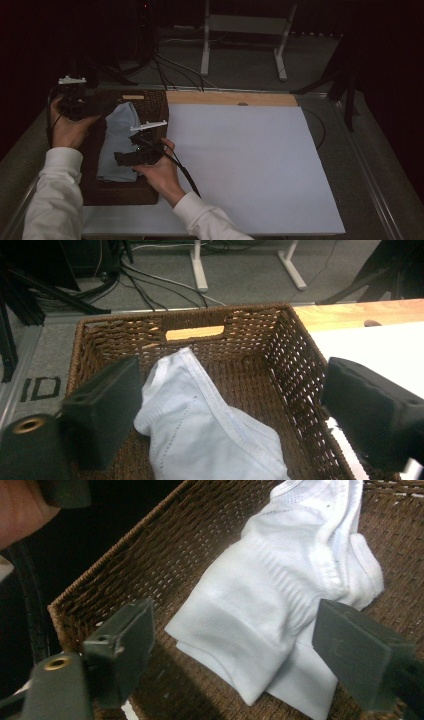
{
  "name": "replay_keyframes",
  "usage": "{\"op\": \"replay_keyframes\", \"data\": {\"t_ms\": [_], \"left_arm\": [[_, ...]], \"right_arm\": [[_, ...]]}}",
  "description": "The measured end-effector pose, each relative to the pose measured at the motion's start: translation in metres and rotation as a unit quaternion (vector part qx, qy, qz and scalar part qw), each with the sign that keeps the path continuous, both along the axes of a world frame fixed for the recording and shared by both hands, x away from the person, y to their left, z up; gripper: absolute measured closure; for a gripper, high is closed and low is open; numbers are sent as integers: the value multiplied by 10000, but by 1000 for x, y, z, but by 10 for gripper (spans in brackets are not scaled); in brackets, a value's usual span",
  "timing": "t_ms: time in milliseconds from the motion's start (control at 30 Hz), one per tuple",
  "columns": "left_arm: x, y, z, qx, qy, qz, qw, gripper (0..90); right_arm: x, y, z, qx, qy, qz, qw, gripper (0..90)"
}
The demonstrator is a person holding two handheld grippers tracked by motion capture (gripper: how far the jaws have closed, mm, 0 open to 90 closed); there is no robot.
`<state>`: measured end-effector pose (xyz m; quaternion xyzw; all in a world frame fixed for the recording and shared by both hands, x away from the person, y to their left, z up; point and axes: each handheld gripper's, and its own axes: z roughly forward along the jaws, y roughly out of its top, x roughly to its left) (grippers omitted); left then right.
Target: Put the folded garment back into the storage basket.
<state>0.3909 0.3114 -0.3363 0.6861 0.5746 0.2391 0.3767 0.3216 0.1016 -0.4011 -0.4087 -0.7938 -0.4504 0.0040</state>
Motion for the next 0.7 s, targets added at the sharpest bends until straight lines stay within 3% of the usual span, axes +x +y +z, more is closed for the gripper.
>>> {"op": "replay_keyframes", "data": {"t_ms": [333, 533, 700], "left_arm": [[-4, -4, 2, 10, -230, -189, 9996, 30], [-4, -7, 2, 50, -145, -255, 9996, 5], [-6, -8, 3, 45, -209, -318, 9993, 3]], "right_arm": [[-2, -1, 2, 20, -126, 266, 9996, 118], [-3, -3, 3, 20, -161, 381, 9991, 68], [-3, -6, 6, 31, -239, 434, 9988, 26]]}}
